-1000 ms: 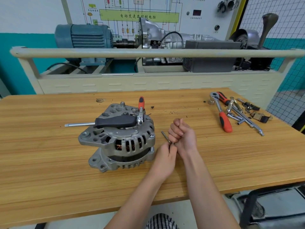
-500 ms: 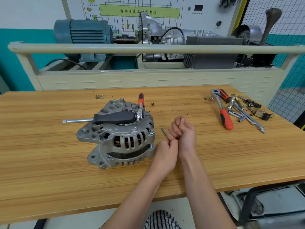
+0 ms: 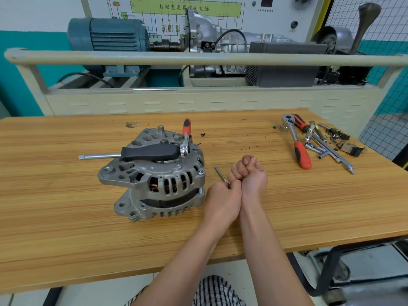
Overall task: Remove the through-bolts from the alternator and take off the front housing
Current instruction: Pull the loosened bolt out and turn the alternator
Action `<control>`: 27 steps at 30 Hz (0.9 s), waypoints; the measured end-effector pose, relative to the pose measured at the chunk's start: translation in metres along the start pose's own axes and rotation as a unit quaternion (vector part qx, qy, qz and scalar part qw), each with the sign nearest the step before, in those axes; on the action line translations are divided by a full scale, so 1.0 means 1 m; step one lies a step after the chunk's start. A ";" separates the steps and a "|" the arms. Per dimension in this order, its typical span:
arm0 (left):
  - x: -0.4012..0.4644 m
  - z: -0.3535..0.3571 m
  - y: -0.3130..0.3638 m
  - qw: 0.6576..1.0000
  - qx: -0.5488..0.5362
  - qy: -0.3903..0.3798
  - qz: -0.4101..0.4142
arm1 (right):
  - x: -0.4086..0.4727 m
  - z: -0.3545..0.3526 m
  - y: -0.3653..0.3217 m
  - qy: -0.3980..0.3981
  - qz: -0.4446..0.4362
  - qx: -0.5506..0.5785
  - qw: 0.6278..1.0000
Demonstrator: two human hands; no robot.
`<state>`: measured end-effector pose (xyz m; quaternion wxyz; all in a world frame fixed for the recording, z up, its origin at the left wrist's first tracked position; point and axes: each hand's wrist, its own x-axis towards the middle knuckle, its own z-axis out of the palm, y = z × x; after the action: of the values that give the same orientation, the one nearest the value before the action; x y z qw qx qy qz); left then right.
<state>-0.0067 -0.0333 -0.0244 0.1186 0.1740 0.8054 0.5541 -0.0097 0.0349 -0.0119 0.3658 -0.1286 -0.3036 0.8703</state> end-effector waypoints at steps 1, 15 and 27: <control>0.000 0.000 0.000 1.000 0.001 -0.002 -0.001 | 0.000 0.000 0.000 0.007 0.000 0.001 1.000; -0.005 -0.004 -0.015 0.992 0.043 -0.050 0.109 | 0.008 -0.003 -0.012 -0.012 0.088 0.148 0.985; -0.007 0.004 -0.007 0.959 0.247 0.014 0.138 | 0.005 0.003 -0.008 -0.021 0.021 0.025 0.999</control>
<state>-0.0002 -0.0348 -0.0329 -0.0174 0.2997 0.8869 0.3510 -0.0106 0.0415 -0.0044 0.3443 -0.1076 -0.2863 0.8877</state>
